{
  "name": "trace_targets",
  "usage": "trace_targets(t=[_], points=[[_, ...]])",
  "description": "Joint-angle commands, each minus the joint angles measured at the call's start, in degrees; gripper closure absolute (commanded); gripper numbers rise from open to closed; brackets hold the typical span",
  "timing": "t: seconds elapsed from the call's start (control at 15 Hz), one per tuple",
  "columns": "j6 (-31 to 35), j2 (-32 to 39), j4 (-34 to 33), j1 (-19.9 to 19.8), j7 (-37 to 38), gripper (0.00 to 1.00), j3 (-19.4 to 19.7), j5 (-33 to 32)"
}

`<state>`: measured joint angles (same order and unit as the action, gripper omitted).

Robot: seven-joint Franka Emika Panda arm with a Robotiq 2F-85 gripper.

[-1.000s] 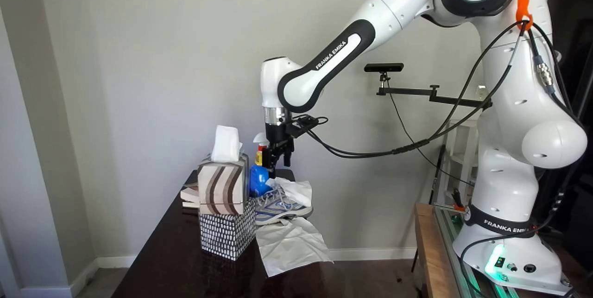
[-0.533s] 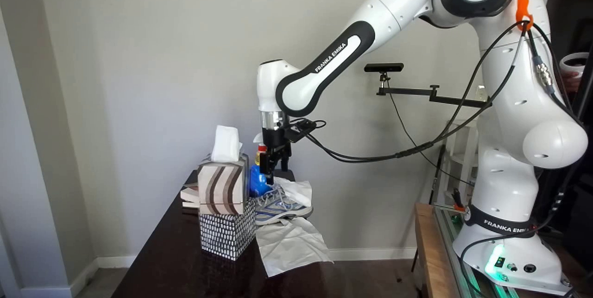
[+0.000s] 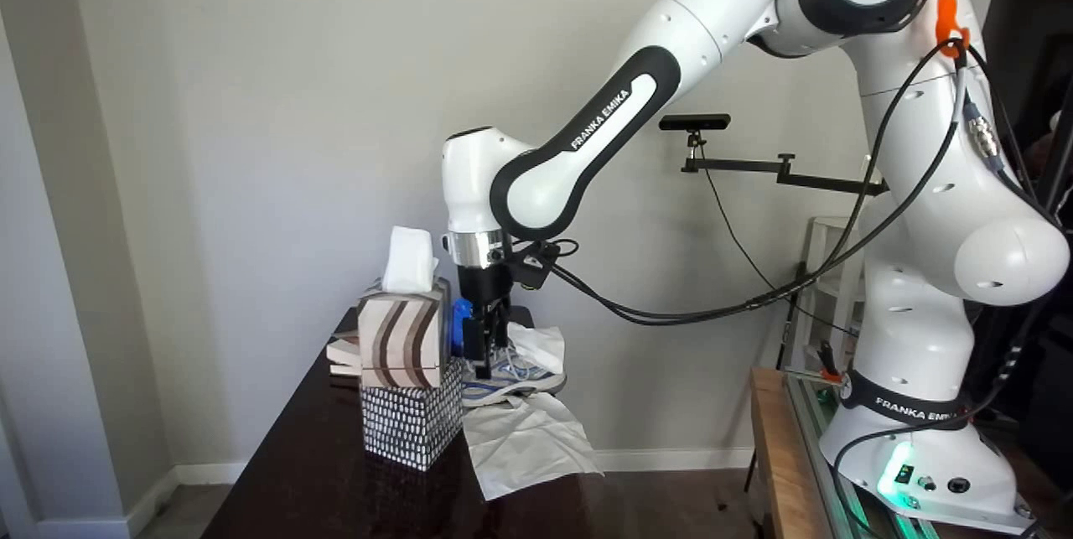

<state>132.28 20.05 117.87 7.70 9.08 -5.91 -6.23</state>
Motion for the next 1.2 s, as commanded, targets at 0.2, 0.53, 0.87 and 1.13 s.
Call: trace_targets(t=[0.2,0.53,0.87,1.13], points=[[1.0,5.5,-2.6,1.1,-6.6,0.0,-1.2,0.2],[2.4,9.7,-4.1,1.4,-9.3,0.0,-1.0,-0.2],[3.4,10.0,-4.3,1.2,-10.6,0.0,-1.1,0.1],[3.9,7.4,-3.1,-0.1,-13.2,0.0,-2.7,2.7]])
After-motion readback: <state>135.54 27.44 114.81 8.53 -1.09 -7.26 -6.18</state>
